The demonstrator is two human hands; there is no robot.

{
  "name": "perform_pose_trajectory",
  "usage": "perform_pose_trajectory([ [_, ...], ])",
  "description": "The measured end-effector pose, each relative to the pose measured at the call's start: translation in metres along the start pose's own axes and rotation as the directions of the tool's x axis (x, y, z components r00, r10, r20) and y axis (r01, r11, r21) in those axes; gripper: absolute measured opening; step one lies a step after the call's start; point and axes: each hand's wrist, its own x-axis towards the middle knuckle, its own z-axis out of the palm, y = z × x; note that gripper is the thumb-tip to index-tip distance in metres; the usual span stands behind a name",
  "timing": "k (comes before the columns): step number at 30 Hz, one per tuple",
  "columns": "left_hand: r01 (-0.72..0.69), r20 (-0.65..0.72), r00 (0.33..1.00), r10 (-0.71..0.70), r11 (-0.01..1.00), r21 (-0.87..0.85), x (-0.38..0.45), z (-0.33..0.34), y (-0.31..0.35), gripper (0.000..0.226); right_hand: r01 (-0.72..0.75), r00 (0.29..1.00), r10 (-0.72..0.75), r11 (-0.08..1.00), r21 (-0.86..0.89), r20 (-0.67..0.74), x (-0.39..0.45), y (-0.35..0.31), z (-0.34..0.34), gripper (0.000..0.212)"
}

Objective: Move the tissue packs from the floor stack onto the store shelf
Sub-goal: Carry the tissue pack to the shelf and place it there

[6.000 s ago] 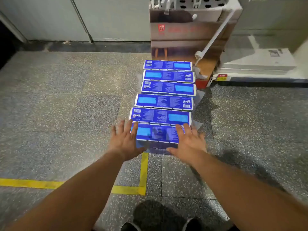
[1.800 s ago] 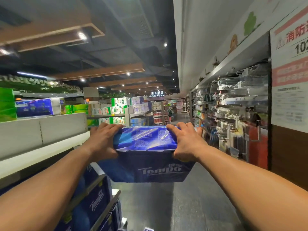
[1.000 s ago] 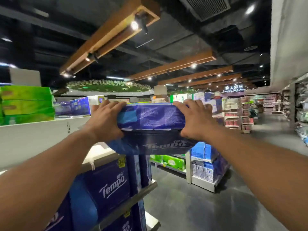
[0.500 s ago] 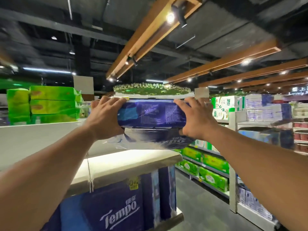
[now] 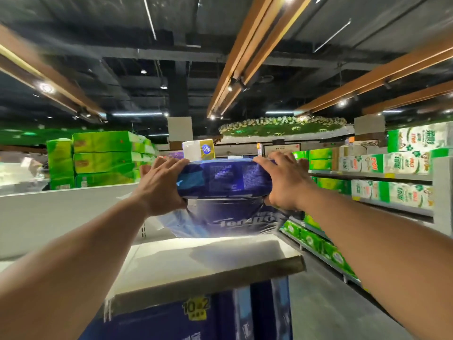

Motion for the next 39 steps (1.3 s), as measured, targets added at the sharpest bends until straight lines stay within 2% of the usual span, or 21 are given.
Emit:
perform_pose_trajectory([
  [5, 0.116, 0.099, 0.988, -0.119, 0.993, 0.031, 0.044, 0.051, 0.009, 0.105, 0.068, 0.991, -0.078, 0.993, 0.1, 0.105, 0.058, 0.046, 0.048, 0.111],
  [8, 0.178, 0.167, 0.968, -0.19, 0.98, 0.083, 0.07, 0.071, 0.0, 0.107, 0.121, 0.983, -0.14, 0.981, 0.151, 0.122, 0.099, 0.056, 0.071, 0.105],
  [11, 0.227, 0.187, 0.948, -0.256, 0.96, 0.162, 0.099, 0.085, -0.008, 0.096, 0.172, 0.977, -0.18, 0.982, 0.081, 0.117, 0.141, 0.063, 0.089, 0.09],
  [14, 0.291, 0.187, 0.917, -0.354, 0.91, 0.295, 0.122, 0.109, 0.0, 0.082, 0.121, 0.987, -0.123, 0.992, 0.028, 0.103, 0.168, 0.066, 0.116, 0.079],
  [16, 0.325, 0.253, 0.865, -0.434, 0.868, 0.377, 0.128, 0.127, 0.009, 0.097, 0.093, 0.991, -0.092, 0.996, -0.005, 0.101, 0.175, 0.061, 0.136, 0.089],
  [18, 0.35, 0.282, 0.821, -0.496, 0.828, 0.439, 0.132, 0.141, 0.01, 0.129, 0.092, 0.992, -0.089, 0.995, -0.035, 0.086, 0.181, 0.057, 0.149, 0.097],
  [20, 0.339, 0.247, 0.826, -0.508, 0.795, 0.502, 0.136, 0.152, 0.007, 0.144, 0.101, 0.993, -0.098, 0.994, -0.043, 0.064, 0.192, 0.055, 0.157, 0.097],
  [23, 0.322, 0.189, 0.849, -0.494, 0.766, 0.556, 0.148, 0.171, -0.007, 0.141, 0.111, 0.994, -0.111, 0.993, -0.031, 0.027, 0.216, 0.056, 0.17, 0.102],
  [27, 0.373, 0.188, 0.832, -0.522, 0.777, 0.508, 0.165, 0.198, -0.025, 0.134, 0.144, 0.988, -0.145, 0.989, 0.028, 0.049, 0.243, 0.059, 0.197, 0.117],
  [30, 0.399, 0.201, 0.815, -0.543, 0.779, 0.484, 0.176, 0.218, -0.04, 0.134, 0.157, 0.986, -0.158, 0.987, 0.036, 0.045, 0.261, 0.058, 0.219, 0.118],
  [34, 0.343, 0.211, 0.852, -0.48, 0.815, 0.466, 0.181, 0.227, -0.06, 0.133, 0.169, 0.98, -0.174, 0.984, 0.058, 0.097, 0.282, 0.06, 0.226, 0.122],
  [39, 0.364, 0.197, 0.85, -0.489, 0.815, 0.451, 0.172, 0.226, -0.054, 0.131, 0.173, 0.983, -0.175, 0.983, 0.059, 0.047, 0.272, 0.062, 0.232, 0.119],
])
